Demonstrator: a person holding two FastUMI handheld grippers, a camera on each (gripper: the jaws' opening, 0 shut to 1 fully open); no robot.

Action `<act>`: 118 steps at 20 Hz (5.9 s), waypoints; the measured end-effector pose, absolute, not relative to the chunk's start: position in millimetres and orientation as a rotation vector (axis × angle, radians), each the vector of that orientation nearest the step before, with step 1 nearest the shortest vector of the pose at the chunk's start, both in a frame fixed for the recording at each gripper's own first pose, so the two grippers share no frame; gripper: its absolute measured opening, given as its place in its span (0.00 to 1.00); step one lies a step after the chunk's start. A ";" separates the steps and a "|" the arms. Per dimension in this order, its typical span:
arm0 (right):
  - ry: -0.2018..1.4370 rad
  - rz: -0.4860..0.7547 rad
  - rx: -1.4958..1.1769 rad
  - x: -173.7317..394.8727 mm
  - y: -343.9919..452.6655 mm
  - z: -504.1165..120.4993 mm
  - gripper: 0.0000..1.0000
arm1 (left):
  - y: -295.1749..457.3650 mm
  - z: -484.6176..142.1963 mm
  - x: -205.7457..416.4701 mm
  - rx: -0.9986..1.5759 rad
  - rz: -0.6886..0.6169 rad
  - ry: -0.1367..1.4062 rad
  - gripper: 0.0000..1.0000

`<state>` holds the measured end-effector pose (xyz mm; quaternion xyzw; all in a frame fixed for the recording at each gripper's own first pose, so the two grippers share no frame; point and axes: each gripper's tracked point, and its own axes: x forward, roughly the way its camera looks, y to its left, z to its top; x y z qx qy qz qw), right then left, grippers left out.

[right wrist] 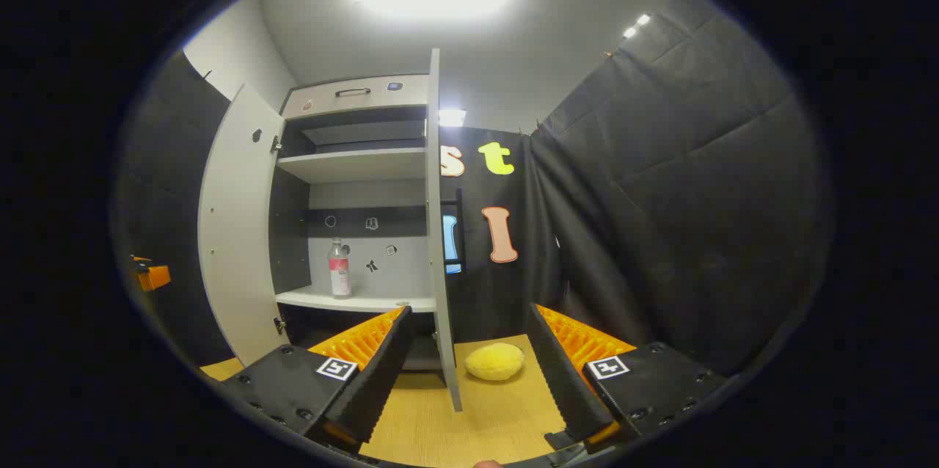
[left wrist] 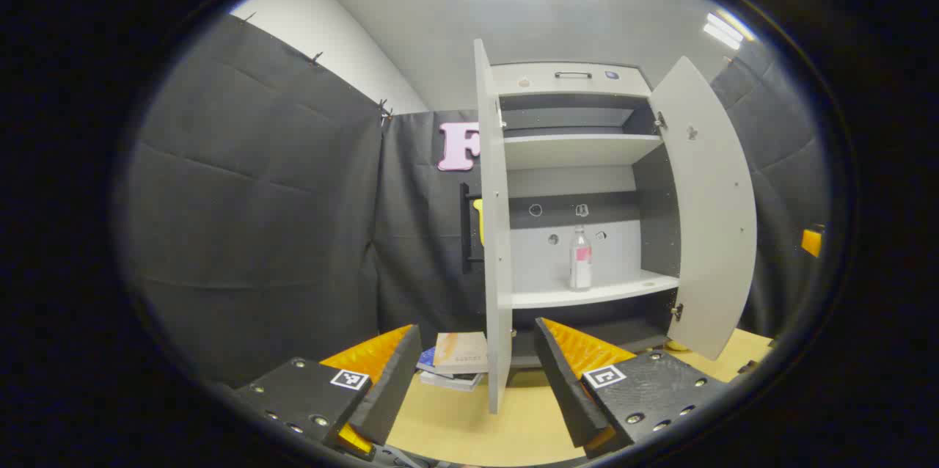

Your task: Grasp the bottle in the cabinet with the left hand and place it on the coaster, then close the right door with the right hand and the left door with the left hand.

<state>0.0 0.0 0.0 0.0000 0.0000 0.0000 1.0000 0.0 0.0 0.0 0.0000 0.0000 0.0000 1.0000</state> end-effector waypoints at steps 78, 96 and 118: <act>0.064 -0.198 -0.041 84.4 -58.0 -48.6 0.98 | -62.6 37.2 -9.2 -0.028 -0.311 0.015 0.68; 0.107 0.045 -0.035 44.4 -33.4 -53.9 0.98 | 4.8 4.3 -181.4 -0.024 -0.264 0.024 0.68; 0.198 0.234 -0.024 38.7 21.0 -65.9 0.98 | -13.2 -179.2 -351.8 -0.074 -0.404 0.261 0.68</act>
